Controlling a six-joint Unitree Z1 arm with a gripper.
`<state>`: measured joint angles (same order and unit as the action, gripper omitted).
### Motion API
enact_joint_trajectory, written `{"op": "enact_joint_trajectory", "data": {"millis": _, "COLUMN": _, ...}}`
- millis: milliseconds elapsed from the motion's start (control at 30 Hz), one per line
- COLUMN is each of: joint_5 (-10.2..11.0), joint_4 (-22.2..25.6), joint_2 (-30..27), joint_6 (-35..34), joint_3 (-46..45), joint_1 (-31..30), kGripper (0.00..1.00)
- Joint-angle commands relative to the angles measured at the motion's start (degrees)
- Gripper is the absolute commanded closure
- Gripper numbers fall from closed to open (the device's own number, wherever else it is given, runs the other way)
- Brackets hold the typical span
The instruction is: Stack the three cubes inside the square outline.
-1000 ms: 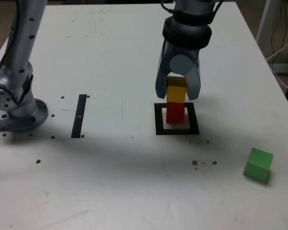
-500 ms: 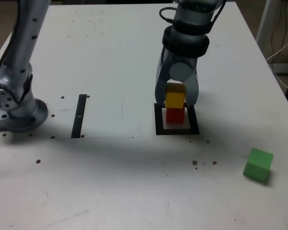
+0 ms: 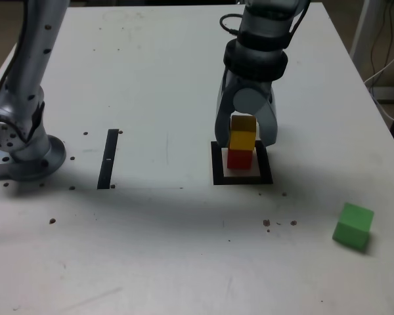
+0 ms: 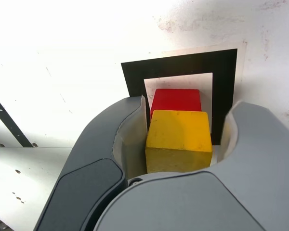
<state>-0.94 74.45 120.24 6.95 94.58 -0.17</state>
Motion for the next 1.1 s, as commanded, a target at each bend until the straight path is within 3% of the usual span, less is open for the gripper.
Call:
{"op": "enact_joint_trajectory", "data": {"millis": 0, "joint_5": -0.1, "joint_4": -0.1, "joint_2": -0.1, "joint_6": 0.1, "joint_3": -0.3, "joint_1": 0.1, "kGripper": 0.01}}
{"op": "enact_joint_trajectory", "data": {"millis": 233, "joint_5": 0.3, "joint_4": -0.1, "joint_2": -1.4, "joint_6": 0.1, "joint_3": -1.0, "joint_1": 0.1, "kGripper": 0.01}}
{"op": "enact_joint_trajectory", "data": {"millis": 467, "joint_5": 3.2, "joint_4": 1.0, "joint_2": -4.9, "joint_6": 0.1, "joint_3": -1.1, "joint_1": -0.6, "kGripper": 0.00}}
{"op": "enact_joint_trajectory", "data": {"millis": 667, "joint_5": 5.5, "joint_4": 4.0, "joint_2": -6.4, "joint_6": 0.0, "joint_3": 1.6, "joint_1": -2.7, "kGripper": 0.00}}
{"op": "enact_joint_trajectory", "data": {"millis": 1067, "joint_5": 7.1, "joint_4": 10.4, "joint_2": -4.5, "joint_6": -1.2, "joint_3": 12.0, "joint_1": -8.6, "kGripper": 0.00}}
